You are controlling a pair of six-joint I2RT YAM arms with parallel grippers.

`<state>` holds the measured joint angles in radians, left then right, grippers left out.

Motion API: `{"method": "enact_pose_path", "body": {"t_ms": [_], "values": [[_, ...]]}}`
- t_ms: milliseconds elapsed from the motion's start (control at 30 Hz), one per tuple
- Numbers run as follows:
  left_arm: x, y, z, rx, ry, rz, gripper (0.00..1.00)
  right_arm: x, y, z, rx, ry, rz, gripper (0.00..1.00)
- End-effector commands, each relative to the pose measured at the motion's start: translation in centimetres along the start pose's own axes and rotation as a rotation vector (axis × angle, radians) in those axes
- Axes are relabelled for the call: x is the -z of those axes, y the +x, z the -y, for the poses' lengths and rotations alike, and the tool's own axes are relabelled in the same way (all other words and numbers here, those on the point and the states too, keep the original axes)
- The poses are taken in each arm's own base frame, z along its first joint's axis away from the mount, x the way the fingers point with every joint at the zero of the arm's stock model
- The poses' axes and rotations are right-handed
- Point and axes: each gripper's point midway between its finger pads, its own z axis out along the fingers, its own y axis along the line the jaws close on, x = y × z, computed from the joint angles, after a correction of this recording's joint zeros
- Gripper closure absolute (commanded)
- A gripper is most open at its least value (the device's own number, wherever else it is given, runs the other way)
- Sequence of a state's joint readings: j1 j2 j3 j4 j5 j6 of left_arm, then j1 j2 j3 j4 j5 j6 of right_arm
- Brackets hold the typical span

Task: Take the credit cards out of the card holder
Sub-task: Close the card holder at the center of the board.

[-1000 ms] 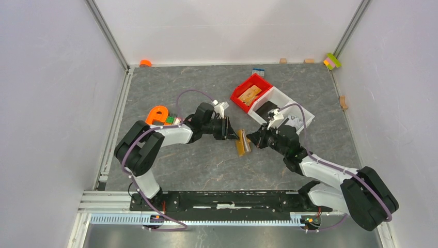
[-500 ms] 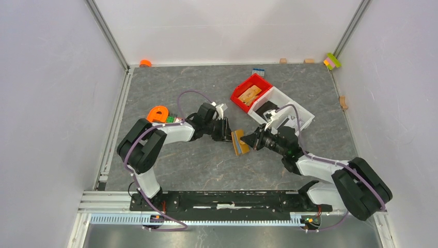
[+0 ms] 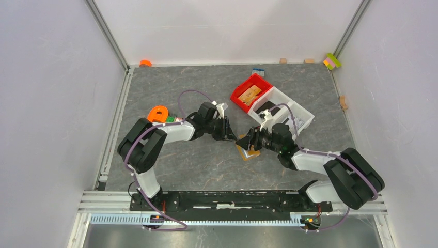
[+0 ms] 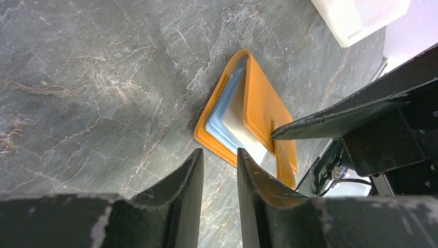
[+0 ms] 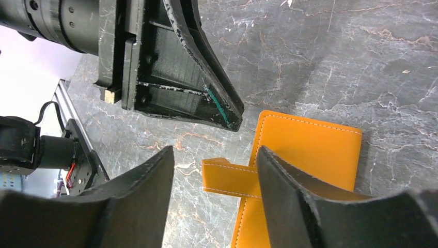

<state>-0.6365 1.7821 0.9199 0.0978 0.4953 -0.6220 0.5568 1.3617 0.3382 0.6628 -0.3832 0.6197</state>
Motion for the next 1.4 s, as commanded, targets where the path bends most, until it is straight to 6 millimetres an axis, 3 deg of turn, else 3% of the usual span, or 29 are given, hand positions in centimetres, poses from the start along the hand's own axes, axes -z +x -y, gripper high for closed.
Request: {"method": "enact_pose_path", "body": {"t_ms": [0, 200, 333, 500, 633, 833, 1000, 1200, 1367], "values": [[-0.2, -1.0, 0.1, -0.049, -0.015, 0.017, 0.64, 0.4, -2.5, -1.0, 0.089, -0.005, 0.07, 0.32], [1.1, -1.8, -0.1, -0.071, -0.056, 0.068, 0.64, 1.3, -3.4, -0.5, 0.139, 0.054, 0.091, 0.25], [1.9, -2.3, 0.0, -0.091, -0.069, 0.101, 0.63, 1.4, -3.8, -0.2, 0.154, 0.084, 0.091, 0.32], [2.3, -2.4, 0.3, -0.098, -0.064, 0.111, 0.63, 1.3, -3.5, 2.0, 0.177, 0.2, 0.035, 0.64], [2.5, -2.5, 0.4, -0.103, -0.066, 0.119, 0.63, 0.5, -2.1, 3.4, 0.166, 0.241, -0.036, 1.0], [2.9, -2.6, 0.3, -0.109, -0.079, 0.13, 0.63, -1.6, 1.8, 5.6, 0.079, 0.251, -0.147, 1.0], [2.8, -2.6, 0.3, -0.109, -0.079, 0.129, 0.63, -1.8, 2.2, 5.9, 0.053, 0.241, -0.109, 1.0], [2.9, -2.7, 0.2, -0.113, -0.088, 0.133, 0.63, -1.2, 0.2, 5.1, 0.116, 0.247, -0.069, 1.0], [3.5, -3.2, -0.3, -0.128, -0.134, 0.166, 0.63, 1.7, -3.2, 5.9, 0.232, 0.378, 0.053, 1.0]]}}
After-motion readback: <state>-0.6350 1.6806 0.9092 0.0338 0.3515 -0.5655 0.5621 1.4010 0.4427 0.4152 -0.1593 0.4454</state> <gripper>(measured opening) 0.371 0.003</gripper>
